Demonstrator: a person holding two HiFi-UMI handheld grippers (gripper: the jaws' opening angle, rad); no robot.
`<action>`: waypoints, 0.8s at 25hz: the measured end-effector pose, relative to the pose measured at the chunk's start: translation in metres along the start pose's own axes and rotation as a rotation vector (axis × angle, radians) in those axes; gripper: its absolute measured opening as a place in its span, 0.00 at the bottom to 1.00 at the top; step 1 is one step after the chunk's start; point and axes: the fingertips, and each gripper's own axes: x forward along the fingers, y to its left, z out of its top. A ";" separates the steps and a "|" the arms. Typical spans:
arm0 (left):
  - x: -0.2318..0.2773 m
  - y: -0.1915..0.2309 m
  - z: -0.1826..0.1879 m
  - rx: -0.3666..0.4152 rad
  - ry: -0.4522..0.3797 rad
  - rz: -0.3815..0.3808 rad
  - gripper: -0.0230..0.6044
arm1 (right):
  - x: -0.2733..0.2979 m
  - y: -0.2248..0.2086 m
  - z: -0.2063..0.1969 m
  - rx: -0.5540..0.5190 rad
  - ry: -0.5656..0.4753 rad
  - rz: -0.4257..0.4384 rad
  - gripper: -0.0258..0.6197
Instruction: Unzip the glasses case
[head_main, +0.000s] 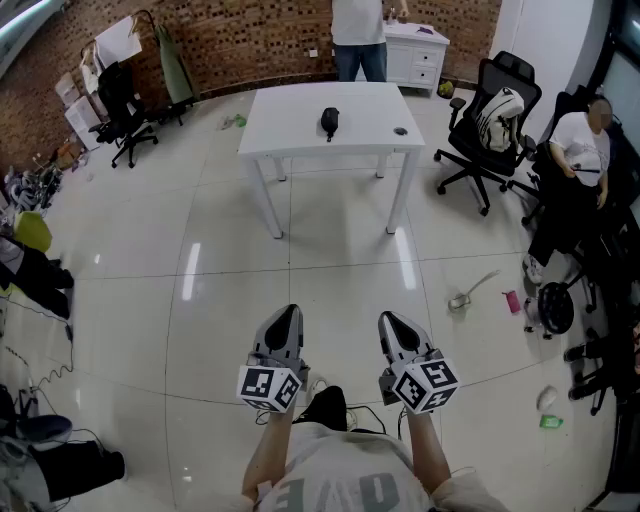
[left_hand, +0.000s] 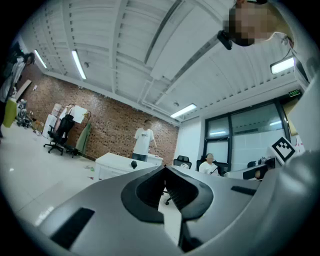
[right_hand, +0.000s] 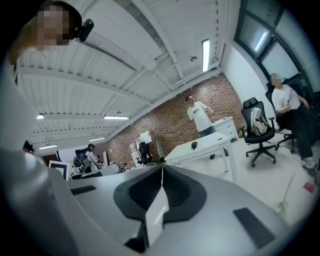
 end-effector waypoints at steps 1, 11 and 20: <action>0.007 0.008 -0.002 0.002 0.005 0.006 0.04 | 0.009 -0.003 -0.002 0.001 0.007 0.004 0.04; 0.209 0.148 -0.006 -0.023 0.005 0.039 0.04 | 0.225 -0.088 0.040 -0.016 0.005 0.024 0.04; 0.426 0.253 0.037 -0.009 0.033 -0.027 0.04 | 0.437 -0.165 0.113 -0.059 0.007 -0.020 0.04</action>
